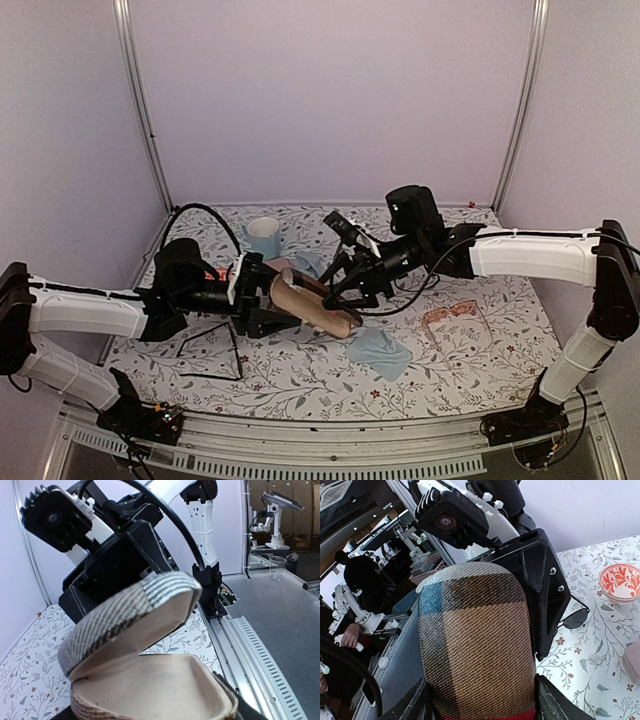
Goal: Organize the sunglasses
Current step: Open the sunglasses case.
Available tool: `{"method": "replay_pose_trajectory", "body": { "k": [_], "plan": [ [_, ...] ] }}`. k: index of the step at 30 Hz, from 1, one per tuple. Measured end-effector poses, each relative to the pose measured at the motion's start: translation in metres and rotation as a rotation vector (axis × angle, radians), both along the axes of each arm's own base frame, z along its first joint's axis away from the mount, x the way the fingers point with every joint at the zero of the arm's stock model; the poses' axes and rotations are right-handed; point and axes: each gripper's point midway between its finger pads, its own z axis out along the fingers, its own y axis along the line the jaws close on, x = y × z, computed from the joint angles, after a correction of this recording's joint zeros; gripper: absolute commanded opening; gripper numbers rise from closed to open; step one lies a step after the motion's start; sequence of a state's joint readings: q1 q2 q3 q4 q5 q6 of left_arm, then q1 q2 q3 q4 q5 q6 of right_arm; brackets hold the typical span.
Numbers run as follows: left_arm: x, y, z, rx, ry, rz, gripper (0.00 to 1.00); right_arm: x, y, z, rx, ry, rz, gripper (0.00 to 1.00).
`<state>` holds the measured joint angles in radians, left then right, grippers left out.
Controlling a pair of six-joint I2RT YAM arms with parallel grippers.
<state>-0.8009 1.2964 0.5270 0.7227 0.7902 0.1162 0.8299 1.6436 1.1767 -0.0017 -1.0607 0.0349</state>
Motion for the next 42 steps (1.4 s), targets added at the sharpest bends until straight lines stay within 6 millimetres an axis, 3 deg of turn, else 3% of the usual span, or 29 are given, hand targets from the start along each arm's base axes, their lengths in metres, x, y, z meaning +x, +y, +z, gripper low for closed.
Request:
{"method": "replay_pose_trajectory", "body": {
  "k": [18, 24, 27, 33, 38, 42],
  "plan": [
    [-0.005, 0.004, -0.009, 0.035, -0.05, -0.011, 0.0, 0.005, -0.006, -0.002, -0.012, 0.117, 0.02, 0.7],
    [-0.023, 0.009, -0.025, 0.064, -0.031, -0.087, 0.0, 0.054, -0.025, -0.012, -0.053, 0.138, -0.144, 0.75],
    [-0.026, 0.009, -0.023, 0.055, -0.034, -0.104, 0.0, 0.064, -0.029, -0.015, -0.068, 0.135, -0.188, 0.8],
    [-0.019, 0.007, -0.02, 0.036, 0.005, -0.076, 0.0, 0.058, -0.034, -0.013, -0.081, 0.079, -0.219, 0.83],
    [-0.008, 0.005, -0.02, 0.023, 0.073, -0.033, 0.0, 0.048, -0.046, 0.012, -0.056, -0.077, -0.285, 0.83],
    [-0.002, 0.004, -0.017, 0.006, 0.111, -0.01, 0.0, 0.037, -0.044, 0.023, -0.046, -0.186, -0.302, 0.78]
  ]
}}
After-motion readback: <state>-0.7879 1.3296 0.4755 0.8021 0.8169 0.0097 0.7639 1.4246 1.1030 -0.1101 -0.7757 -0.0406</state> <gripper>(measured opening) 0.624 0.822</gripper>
